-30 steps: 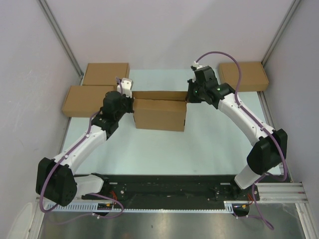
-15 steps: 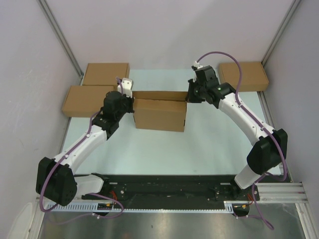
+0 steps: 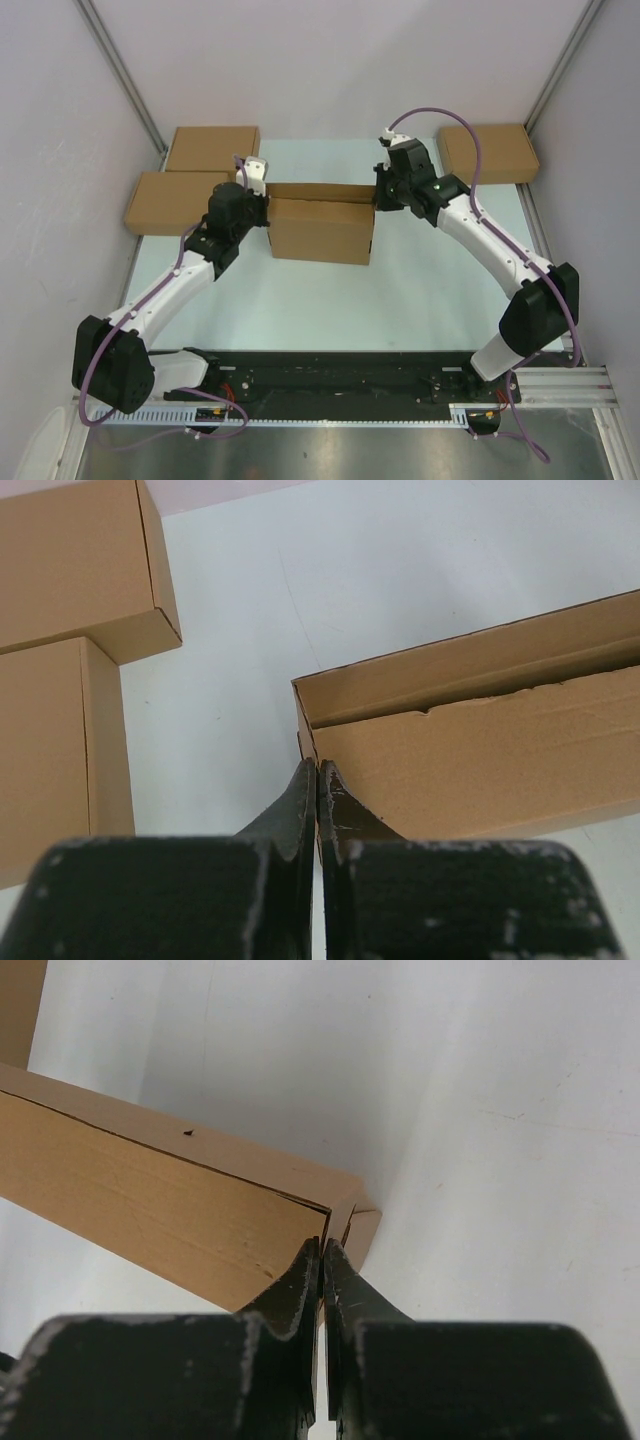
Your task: Fold the paper box
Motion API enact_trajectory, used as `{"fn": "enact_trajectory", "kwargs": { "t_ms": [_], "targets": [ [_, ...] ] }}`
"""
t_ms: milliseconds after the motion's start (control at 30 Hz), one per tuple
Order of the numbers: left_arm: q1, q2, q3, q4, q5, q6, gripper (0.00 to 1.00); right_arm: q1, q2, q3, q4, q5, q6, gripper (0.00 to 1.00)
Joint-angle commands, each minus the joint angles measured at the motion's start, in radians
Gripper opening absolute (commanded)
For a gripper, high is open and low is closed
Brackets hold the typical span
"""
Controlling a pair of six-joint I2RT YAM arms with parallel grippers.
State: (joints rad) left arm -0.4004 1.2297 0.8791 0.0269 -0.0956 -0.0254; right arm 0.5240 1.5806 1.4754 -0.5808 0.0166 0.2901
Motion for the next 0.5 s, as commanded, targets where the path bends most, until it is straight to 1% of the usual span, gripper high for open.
{"fn": "enact_trajectory", "kwargs": {
  "t_ms": [0, 467],
  "targets": [
    [-0.058, -0.006, 0.040, -0.054, 0.155, -0.025, 0.00, 0.065, -0.004, -0.020, 0.039, -0.101, -0.012, 0.00],
    [-0.057, -0.006, 0.089, -0.085, 0.172, -0.044, 0.00, 0.074, 0.002, -0.027, 0.036, -0.086, -0.031, 0.00]
  ]
}}
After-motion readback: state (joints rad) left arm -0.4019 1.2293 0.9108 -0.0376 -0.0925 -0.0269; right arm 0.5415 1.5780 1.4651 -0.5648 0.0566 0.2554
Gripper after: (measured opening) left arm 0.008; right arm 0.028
